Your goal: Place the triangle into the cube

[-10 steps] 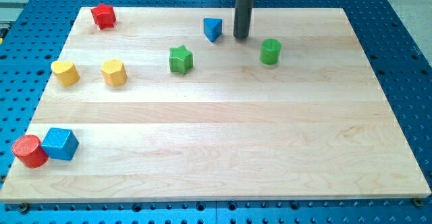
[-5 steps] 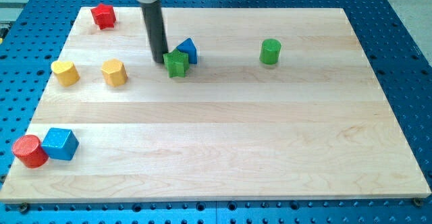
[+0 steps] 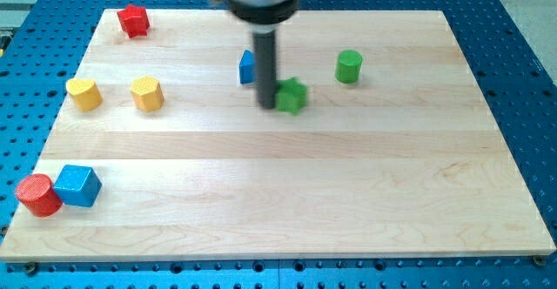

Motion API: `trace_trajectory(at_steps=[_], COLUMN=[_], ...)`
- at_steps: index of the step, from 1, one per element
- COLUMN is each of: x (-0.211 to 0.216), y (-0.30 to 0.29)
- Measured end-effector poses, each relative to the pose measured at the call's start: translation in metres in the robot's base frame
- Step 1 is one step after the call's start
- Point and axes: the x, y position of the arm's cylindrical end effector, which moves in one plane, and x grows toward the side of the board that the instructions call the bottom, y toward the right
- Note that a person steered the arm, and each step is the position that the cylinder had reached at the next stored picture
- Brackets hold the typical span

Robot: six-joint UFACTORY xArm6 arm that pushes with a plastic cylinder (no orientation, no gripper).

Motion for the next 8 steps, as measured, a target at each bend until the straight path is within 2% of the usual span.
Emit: trace_trajectory(at_steps=[1,2,3,4,6,7,8], x=[-0.055,-0.066,-0.016,0.074,0.073,0.113,0.128], y=[0.012,-0.018,-0.077,-0.178,-0.199,-0.226,-0.252])
